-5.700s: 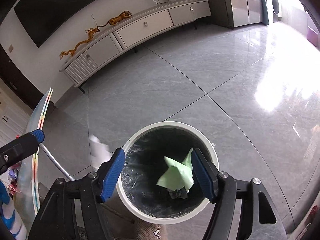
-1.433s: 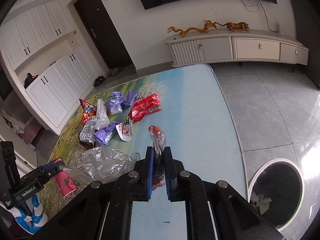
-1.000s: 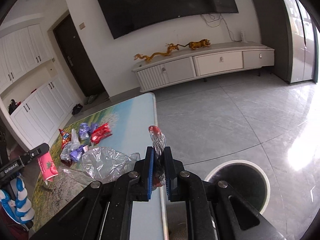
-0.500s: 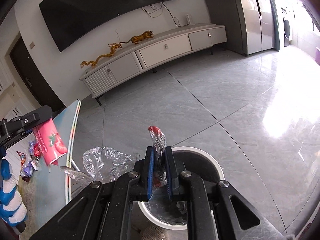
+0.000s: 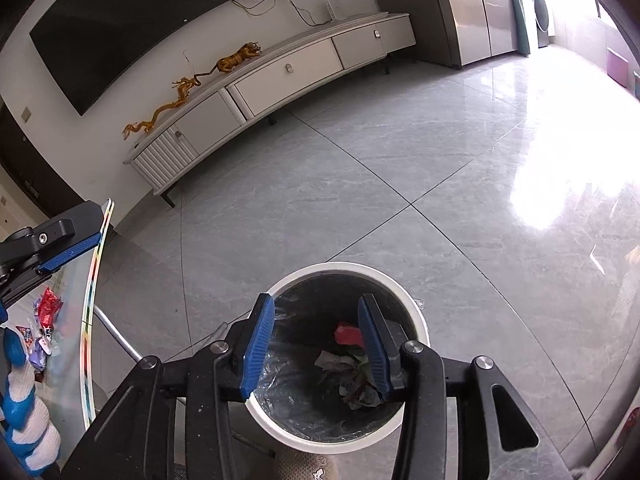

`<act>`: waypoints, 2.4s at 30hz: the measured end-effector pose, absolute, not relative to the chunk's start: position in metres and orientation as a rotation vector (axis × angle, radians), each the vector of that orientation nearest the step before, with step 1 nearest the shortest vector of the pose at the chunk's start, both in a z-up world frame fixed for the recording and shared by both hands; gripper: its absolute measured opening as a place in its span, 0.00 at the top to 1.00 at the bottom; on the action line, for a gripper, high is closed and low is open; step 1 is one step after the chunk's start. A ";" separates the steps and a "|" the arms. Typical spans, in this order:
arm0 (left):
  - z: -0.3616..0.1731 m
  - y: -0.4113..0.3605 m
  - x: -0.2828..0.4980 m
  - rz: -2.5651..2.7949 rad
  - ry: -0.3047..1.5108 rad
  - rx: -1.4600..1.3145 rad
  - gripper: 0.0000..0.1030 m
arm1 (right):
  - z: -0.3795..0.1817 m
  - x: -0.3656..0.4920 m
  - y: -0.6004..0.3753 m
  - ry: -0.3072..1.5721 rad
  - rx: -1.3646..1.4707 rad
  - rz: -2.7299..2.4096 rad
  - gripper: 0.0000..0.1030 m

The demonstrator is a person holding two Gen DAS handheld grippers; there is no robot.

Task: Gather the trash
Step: 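Carry the pink paper and clear plastic to the bin and release both, then move both tools back to the table toward the purple bags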

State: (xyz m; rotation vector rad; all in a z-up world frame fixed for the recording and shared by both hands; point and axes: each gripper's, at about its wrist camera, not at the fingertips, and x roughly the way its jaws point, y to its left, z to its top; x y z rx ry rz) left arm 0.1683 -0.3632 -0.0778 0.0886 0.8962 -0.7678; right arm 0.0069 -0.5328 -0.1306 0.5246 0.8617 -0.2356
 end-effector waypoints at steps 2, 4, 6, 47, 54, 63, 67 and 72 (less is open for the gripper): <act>-0.072 -0.353 0.168 -0.735 0.869 0.080 0.51 | -0.127 0.005 -0.533 0.850 0.522 -0.241 0.55; -0.065 -0.344 0.168 -0.705 0.835 0.066 0.51 | -0.121 0.003 -0.532 0.830 0.516 -0.248 0.45; -0.057 -0.332 0.166 -0.670 0.794 0.056 0.51 | -0.112 0.000 -0.530 0.808 0.501 -0.259 0.36; -0.048 0.114 0.138 -0.014 0.716 -0.207 0.42 | 0.020 0.060 -0.304 0.615 0.268 0.139 0.00; -0.081 0.106 0.156 -0.040 0.815 -0.190 0.42 | -0.012 0.098 -0.260 0.715 0.248 0.227 0.00; -0.077 0.092 0.155 -0.065 0.775 -0.182 0.42 | -0.043 0.137 -0.223 0.800 0.239 0.309 0.01; -0.064 0.074 0.145 -0.181 0.735 -0.168 0.42 | -0.055 0.154 -0.213 0.827 0.257 0.339 0.04; -0.075 0.049 0.153 -0.254 0.783 -0.130 0.44 | -0.073 0.180 -0.202 0.884 0.333 0.384 0.12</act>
